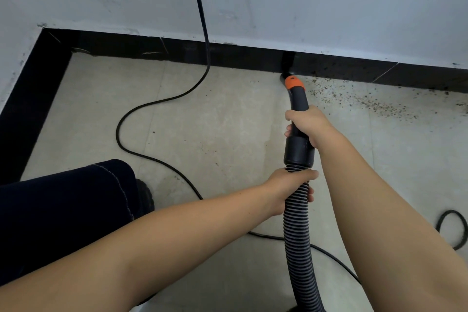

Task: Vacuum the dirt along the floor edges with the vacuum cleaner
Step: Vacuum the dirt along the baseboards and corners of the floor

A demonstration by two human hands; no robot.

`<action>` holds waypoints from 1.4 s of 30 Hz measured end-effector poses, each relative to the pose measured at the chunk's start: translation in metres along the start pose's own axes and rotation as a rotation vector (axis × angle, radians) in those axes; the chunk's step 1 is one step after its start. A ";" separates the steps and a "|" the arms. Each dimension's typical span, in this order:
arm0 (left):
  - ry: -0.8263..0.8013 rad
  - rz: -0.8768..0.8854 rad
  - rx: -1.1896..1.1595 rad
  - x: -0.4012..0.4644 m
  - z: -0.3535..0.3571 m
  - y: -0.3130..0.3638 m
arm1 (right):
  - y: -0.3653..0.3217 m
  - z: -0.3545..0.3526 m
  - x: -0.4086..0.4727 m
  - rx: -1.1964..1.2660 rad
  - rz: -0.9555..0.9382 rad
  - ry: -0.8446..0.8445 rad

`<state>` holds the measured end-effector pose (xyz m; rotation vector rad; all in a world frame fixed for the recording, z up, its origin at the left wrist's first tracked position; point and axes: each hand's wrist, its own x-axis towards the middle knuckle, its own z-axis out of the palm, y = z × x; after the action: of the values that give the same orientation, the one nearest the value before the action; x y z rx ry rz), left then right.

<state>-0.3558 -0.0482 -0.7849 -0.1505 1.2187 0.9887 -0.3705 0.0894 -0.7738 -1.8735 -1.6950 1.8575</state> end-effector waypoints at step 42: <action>0.058 -0.011 -0.065 0.009 -0.004 -0.004 | -0.001 0.012 0.008 -0.051 -0.037 -0.068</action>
<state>-0.3562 -0.0480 -0.7954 -0.2385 1.2375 1.0211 -0.3823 0.0876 -0.7821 -1.8034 -1.8015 1.9025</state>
